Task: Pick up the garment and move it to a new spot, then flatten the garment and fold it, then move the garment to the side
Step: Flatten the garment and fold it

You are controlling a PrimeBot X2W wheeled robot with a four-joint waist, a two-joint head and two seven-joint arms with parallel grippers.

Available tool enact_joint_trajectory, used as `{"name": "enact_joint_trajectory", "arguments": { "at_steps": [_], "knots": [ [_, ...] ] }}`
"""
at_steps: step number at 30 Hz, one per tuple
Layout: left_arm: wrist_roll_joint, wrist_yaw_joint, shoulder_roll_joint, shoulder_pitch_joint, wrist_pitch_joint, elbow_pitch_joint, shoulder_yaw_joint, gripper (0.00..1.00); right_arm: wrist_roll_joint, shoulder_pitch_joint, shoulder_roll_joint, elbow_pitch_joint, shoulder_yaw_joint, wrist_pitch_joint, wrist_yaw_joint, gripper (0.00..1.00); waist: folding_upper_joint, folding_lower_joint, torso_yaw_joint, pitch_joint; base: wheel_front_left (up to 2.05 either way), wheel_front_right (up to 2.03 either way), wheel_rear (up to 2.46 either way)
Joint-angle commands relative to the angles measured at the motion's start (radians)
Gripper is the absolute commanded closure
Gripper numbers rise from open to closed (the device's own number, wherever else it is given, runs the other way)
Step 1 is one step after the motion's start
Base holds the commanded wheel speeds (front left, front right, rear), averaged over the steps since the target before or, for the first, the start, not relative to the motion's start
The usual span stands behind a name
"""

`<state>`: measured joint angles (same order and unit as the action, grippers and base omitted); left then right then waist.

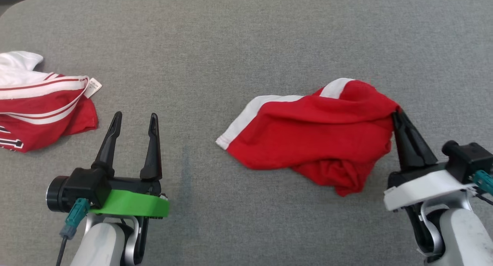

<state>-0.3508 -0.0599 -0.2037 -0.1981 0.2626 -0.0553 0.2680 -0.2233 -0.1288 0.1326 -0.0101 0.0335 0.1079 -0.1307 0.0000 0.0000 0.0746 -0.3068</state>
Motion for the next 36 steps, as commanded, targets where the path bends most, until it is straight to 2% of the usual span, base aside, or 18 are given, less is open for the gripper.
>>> {"name": "enact_joint_trajectory", "arguments": {
  "at_steps": [1,7,15,16,17,18,21,28,36],
  "knots": [
    [0.009,0.007,-0.001,-0.011,0.003,-0.002,-0.004,0.00,0.021,0.029,-0.007,-0.019,-0.027,0.009,0.000,1.00,0.0000,0.0000,-0.012,-0.005,0.00,0.00,0.00],
    [0.016,0.014,-0.002,-0.010,0.003,-0.005,-0.012,0.00,0.091,0.158,-0.051,-0.028,-0.070,-0.021,0.000,1.00,0.0000,0.0000,-0.031,-0.012,0.00,0.00,0.00],
    [0.022,0.021,0.004,-0.011,0.003,-0.019,-0.011,0.00,0.063,0.215,-0.082,0.163,-0.063,0.020,0.000,1.00,0.0000,0.0000,-0.043,-0.004,0.00,0.00,0.00],
    [0.022,0.021,0.004,-0.007,0.003,-0.021,-0.013,0.00,0.058,0.210,-0.083,0.184,-0.057,0.030,0.000,0.96,0.0000,0.0000,-0.045,0.000,0.00,0.00,0.00],
    [0.021,0.021,0.003,-0.004,0.003,-0.023,-0.013,0.00,0.047,0.204,-0.084,0.193,-0.050,0.043,0.000,0.54,0.0000,0.0000,-0.046,0.002,0.00,0.00,0.00],
    [0.021,0.020,0.001,0.001,0.003,-0.024,-0.015,0.00,0.038,0.195,-0.084,0.198,-0.043,0.062,0.000,0.00,0.0000,0.0000,-0.049,0.006,0.00,0.00,0.00],
    [0.022,0.014,-0.003,0.016,0.003,-0.026,-0.019,0.00,0.018,0.178,-0.083,0.168,-0.051,0.102,0.000,0.00,0.0000,0.0000,-0.057,0.018,0.00,0.00,0.00],
    [0.018,0.002,-0.014,0.041,0.003,-0.026,-0.025,0.00,0.052,0.198,-0.083,0.020,-0.071,0.125,0.000,0.00,0.0000,0.0000,-0.076,0.044,0.00,0.00,0.00],
    [0.022,-0.022,-0.023,0.064,0.002,-0.014,-0.034,0.00,0.079,0.191,-0.083,-0.149,-0.084,0.061,0.000,0.00,0.0000,0.0000,-0.084,0.075,0.00,0.00,0.00]
  ]
}}
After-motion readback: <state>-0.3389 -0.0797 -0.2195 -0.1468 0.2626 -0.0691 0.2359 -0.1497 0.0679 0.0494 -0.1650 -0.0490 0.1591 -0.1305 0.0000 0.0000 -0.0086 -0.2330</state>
